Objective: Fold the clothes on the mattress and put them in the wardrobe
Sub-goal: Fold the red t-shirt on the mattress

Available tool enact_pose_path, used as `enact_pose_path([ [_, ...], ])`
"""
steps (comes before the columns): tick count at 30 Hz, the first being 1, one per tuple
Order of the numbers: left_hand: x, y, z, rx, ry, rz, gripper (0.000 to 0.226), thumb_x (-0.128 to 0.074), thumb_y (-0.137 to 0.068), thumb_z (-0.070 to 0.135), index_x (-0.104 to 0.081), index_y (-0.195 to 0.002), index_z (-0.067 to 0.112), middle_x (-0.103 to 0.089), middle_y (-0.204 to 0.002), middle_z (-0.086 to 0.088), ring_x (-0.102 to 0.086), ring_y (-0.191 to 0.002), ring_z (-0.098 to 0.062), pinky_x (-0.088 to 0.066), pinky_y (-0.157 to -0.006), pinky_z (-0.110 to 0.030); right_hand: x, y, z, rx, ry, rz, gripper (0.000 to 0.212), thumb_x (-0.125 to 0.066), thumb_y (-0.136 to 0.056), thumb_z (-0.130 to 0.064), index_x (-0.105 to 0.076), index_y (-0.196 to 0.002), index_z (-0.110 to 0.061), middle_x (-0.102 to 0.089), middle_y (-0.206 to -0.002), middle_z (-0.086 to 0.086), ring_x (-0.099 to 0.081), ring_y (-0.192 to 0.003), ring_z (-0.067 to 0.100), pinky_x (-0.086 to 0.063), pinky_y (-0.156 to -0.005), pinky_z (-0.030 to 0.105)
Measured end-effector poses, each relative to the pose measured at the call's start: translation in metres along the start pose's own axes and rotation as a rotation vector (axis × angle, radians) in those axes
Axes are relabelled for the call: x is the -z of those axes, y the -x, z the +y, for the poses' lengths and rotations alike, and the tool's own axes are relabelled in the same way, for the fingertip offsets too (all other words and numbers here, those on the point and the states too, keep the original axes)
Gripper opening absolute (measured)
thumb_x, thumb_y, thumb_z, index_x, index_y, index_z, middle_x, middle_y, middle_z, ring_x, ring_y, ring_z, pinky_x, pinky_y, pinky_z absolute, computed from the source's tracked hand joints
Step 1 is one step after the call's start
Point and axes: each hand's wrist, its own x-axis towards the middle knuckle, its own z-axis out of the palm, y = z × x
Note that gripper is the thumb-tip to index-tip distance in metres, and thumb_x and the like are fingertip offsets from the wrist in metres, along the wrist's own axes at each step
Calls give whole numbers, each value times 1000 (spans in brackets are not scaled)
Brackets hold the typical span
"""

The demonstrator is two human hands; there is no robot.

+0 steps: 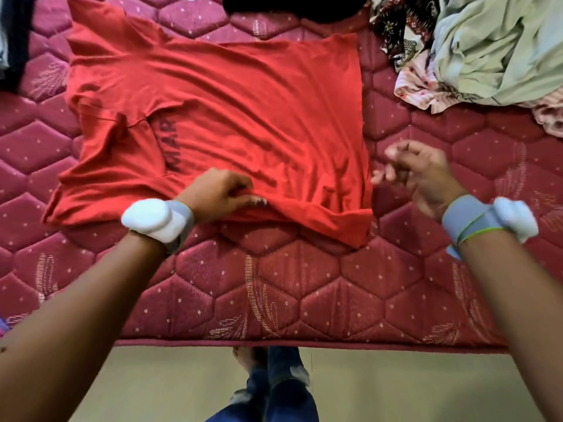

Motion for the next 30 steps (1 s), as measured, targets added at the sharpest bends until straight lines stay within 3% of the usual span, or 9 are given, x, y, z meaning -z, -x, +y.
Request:
enact_pose_path([
  [2, 14, -17, -3, -3, 109, 135, 48, -43, -76, 72, -50, -67, 25, -44, -54, 4, -42, -54, -16, -31, -54, -25, -19, -22, -17, -16, 6, -74, 20, -66, -85, -32, -53, -83, -17, -60, -56, -3, -63, -51, 11, -53, -54, 21],
  [5, 22, -40, 2, -59, 57, 116, 53, -42, -83, 62, -58, -77, 12, -44, -58, 4, -42, -56, -14, -31, -57, -28, -63, -40, -15, -29, 541, -311, 76, -75, -43, -74, -57, -100, -27, -63, -92, 1, -60, -74, 10, -51, -68, 22],
  [9, 16, -51, 5, -116, 114, 56, 49, -43, -86, 55, -61, -84, 10, -52, -62, 6, -46, -59, -8, -34, -60, -23, -99, -41, 15, 106, 1060, -494, 64, -81, -67, -43, -54, -121, -24, -61, -98, -3, -57, -89, 13, -41, -77, 21],
  [13, 23, -55, -13, 32, 207, 118, 45, -47, -82, 59, -67, -91, 19, -62, -68, -7, -54, -60, -19, -45, -62, -34, -72, -54, 16, 4, 1485, -483, 27, -69, -71, -39, -65, -93, -24, -67, -94, 5, -62, -97, 28, -50, -82, 32],
  [16, 29, -62, -25, 104, 233, 91, 35, -55, -82, 59, -68, -83, 26, -57, -61, -8, -41, -53, -5, -38, -56, -29, -42, -62, -7, -200, 1324, -598, 31, -66, -66, -44, -63, -70, -14, -62, -66, -1, -59, -68, 16, -46, -66, 30],
  [20, 20, -80, -30, 182, 188, 186, 29, -59, -89, 46, -68, -84, 19, -52, -56, 8, -46, -50, 0, -40, -60, -29, -18, -84, -25, -387, 210, -310, 10, -67, -69, -25, -63, -70, -16, -63, -59, -4, -56, -53, 7, -47, -61, 23],
  [22, 14, -84, -34, 285, 146, 202, 38, -49, -87, 58, -64, -87, 23, -56, -64, 6, -54, -62, -12, -44, -67, -35, -13, -89, -18, -479, 19, -228, 9, -65, -81, -27, -63, -79, -18, -68, -64, -4, -63, -56, 8, -54, -65, 24],
  [26, 10, -79, -43, 393, -35, 127, 64, -28, -79, 76, -61, -92, 22, -66, -78, -4, -61, -81, -30, -47, -71, -38, -17, -84, 12, -419, 56, -130, 53, -83, -52, -39, -68, -96, -14, -74, -84, 1, -70, -75, 12, -58, -70, 29],
  [30, 20, -68, -49, 368, -149, 51, 69, -31, -87, 73, -54, -70, 11, -55, -61, -8, -56, -70, -34, -42, -63, -37, -18, -82, 39, -89, 732, 336, 46, -63, -88, -42, -60, -114, -6, -65, -114, 17, -60, -105, 32, -45, -87, 39],
])
